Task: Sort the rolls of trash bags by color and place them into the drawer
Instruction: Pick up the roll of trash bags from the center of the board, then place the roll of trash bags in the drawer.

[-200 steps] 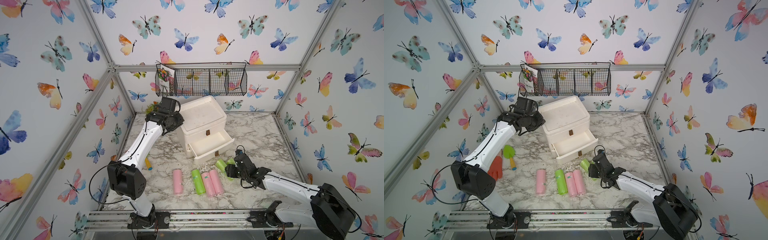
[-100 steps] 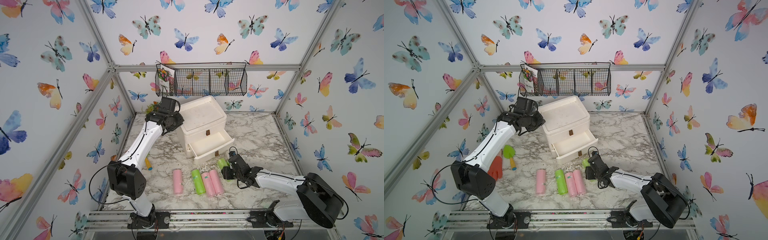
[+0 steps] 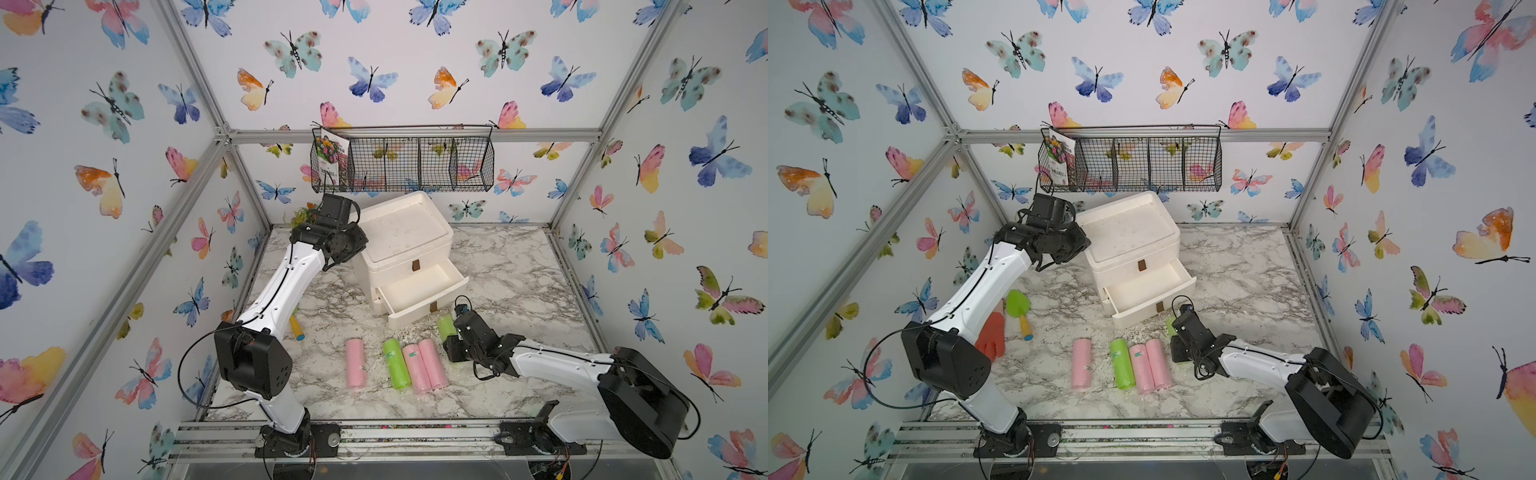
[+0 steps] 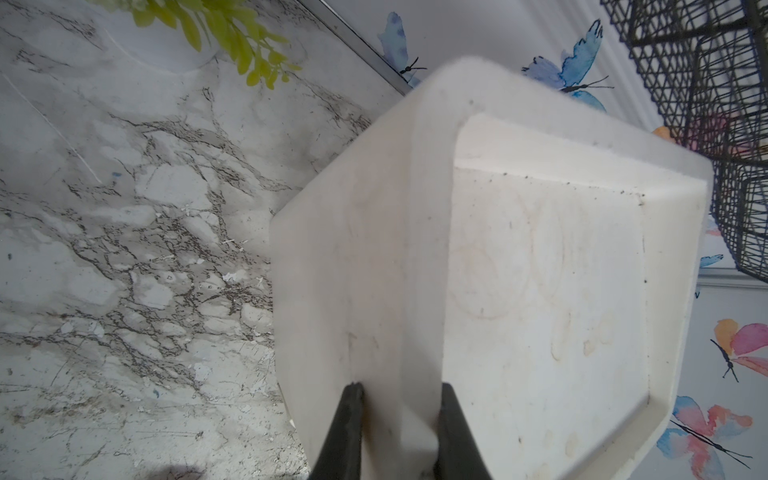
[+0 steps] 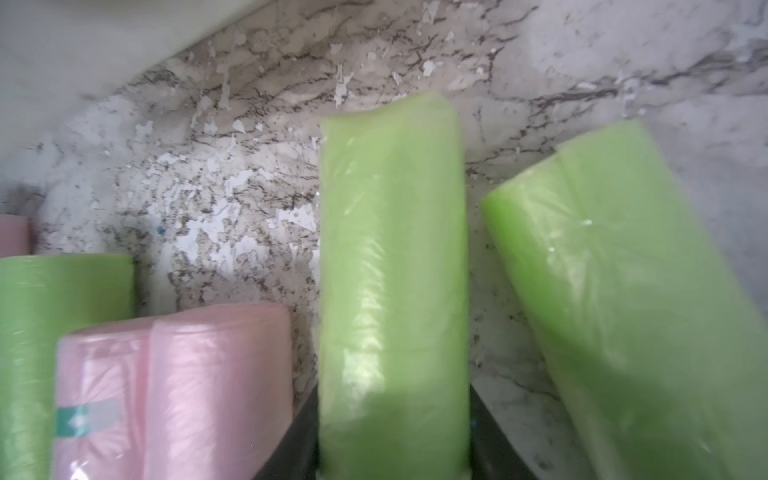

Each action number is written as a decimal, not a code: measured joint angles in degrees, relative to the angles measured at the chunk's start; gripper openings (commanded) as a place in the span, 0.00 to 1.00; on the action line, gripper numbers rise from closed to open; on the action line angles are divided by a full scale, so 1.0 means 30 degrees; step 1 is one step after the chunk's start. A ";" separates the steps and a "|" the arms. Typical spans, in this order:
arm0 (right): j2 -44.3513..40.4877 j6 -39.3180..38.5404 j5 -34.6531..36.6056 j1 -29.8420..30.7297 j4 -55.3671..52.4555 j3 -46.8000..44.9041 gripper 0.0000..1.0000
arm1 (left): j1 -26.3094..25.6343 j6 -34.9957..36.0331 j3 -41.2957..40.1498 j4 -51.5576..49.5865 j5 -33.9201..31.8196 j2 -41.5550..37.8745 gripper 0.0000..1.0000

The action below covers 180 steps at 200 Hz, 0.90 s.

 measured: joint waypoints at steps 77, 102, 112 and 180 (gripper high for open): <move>-0.6521 0.2798 -0.3257 0.0102 -0.2965 0.2863 0.30 | 0.0015 -0.0015 -0.0036 0.0051 0.0117 -0.0007 0.05; -0.6892 0.5319 -0.3869 0.0131 -0.1515 0.3053 0.31 | 0.0015 -0.0029 -0.0036 0.0058 0.0117 -0.0015 0.05; -0.6666 0.6360 -0.3876 0.0131 -0.0838 0.3198 0.32 | 0.0015 -0.0029 -0.0036 0.0058 0.0124 -0.0015 0.05; -0.5100 1.4222 0.0597 0.0138 0.4728 0.2885 0.36 | 0.0015 -0.0109 -0.0372 0.0386 0.0131 -0.0211 0.05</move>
